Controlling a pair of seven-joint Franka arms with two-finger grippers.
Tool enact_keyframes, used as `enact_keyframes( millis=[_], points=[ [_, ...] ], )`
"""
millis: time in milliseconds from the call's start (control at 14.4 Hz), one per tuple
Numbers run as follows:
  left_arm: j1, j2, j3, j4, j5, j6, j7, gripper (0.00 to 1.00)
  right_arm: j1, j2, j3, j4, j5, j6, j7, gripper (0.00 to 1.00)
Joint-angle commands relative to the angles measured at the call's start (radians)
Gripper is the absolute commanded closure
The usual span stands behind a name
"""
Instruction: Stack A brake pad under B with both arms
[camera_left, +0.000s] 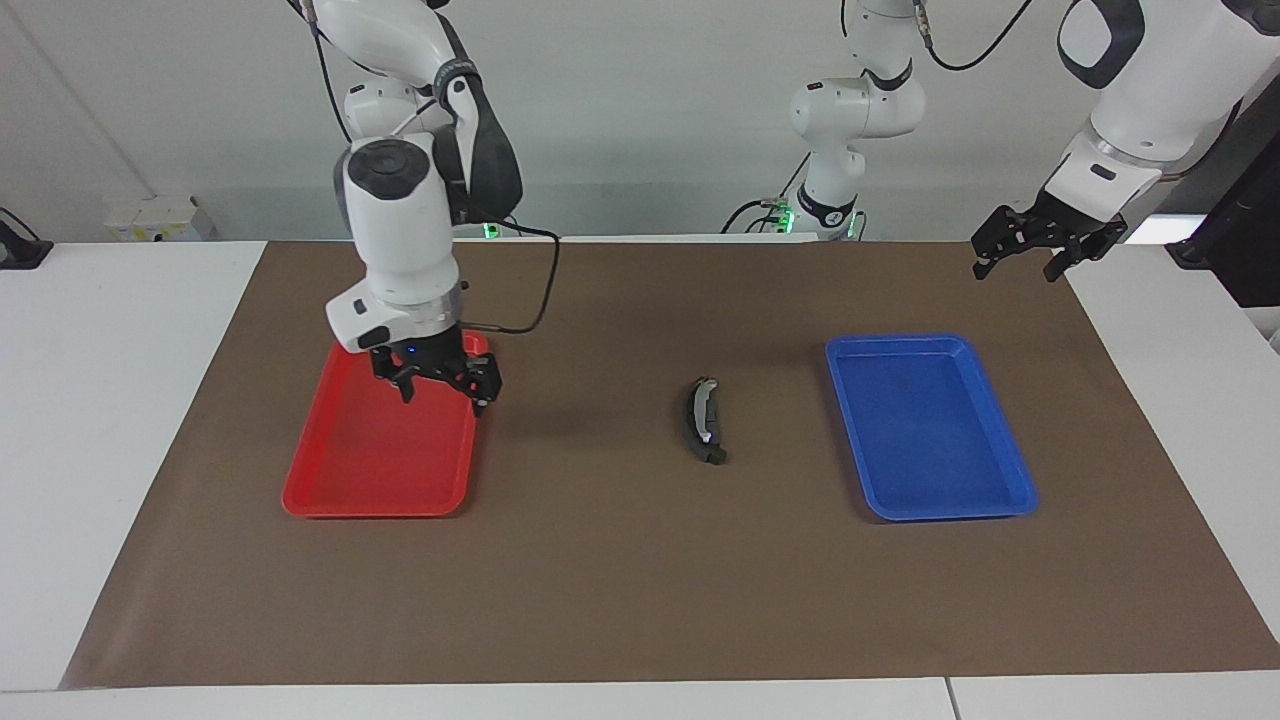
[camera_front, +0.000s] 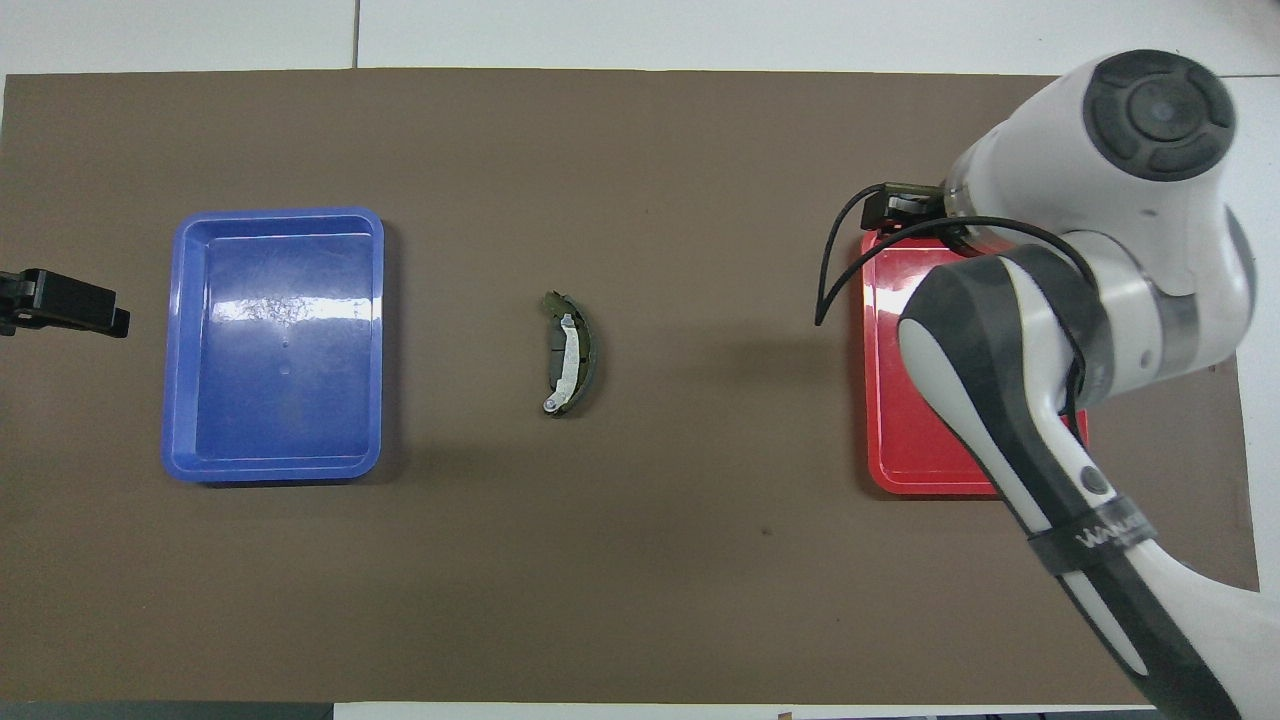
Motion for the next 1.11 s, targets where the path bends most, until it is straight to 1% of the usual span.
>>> enact_keyframes(
  millis=[0,69,139,277,485,554,693,832,970,1040],
  points=[
    [0.004,-0.019,0.000,-0.020,0.003,0.011,-0.011,0.01,-0.067,-0.101,0.019,-0.044,-0.010,-0.061,-0.098,0.00],
    [0.004,-0.019,0.000,-0.020,0.003,0.011,-0.011,0.01,-0.098,-0.123,0.018,-0.045,0.002,-0.090,-0.170,0.00],
    [0.004,-0.019,0.000,-0.020,0.003,0.011,-0.011,0.01,-0.116,-0.132,0.019,-0.045,0.005,-0.120,-0.202,0.00],
    [0.004,-0.019,0.000,-0.020,0.003,0.011,-0.011,0.01,-0.141,-0.153,0.018,-0.048,0.008,-0.189,-0.215,0.00],
    [0.004,-0.019,0.000,-0.020,0.003,0.011,-0.011,0.01,-0.222,-0.201,0.016,-0.041,0.079,-0.271,-0.304,0.00],
    [0.004,-0.019,0.000,-0.020,0.003,0.011,-0.011,0.01,-0.237,-0.216,0.016,-0.024,0.083,-0.307,-0.327,0.00],
    [0.004,-0.019,0.000,-0.020,0.003,0.011,-0.011,0.01,-0.238,-0.224,0.015,0.050,0.082,-0.402,-0.332,0.00],
    [0.004,-0.019,0.000,-0.020,0.003,0.011,-0.011,0.01,-0.230,-0.212,0.022,0.120,0.082,-0.462,-0.330,0.00],
    [0.004,-0.019,0.000,-0.020,0.003,0.011,-0.011,0.01,-0.228,-0.181,0.026,0.200,0.085,-0.541,-0.333,0.00],
    [0.004,-0.019,0.000,-0.020,0.003,0.011,-0.011,0.01,-0.230,-0.180,0.026,0.202,0.097,-0.550,-0.335,0.00]
  ],
)
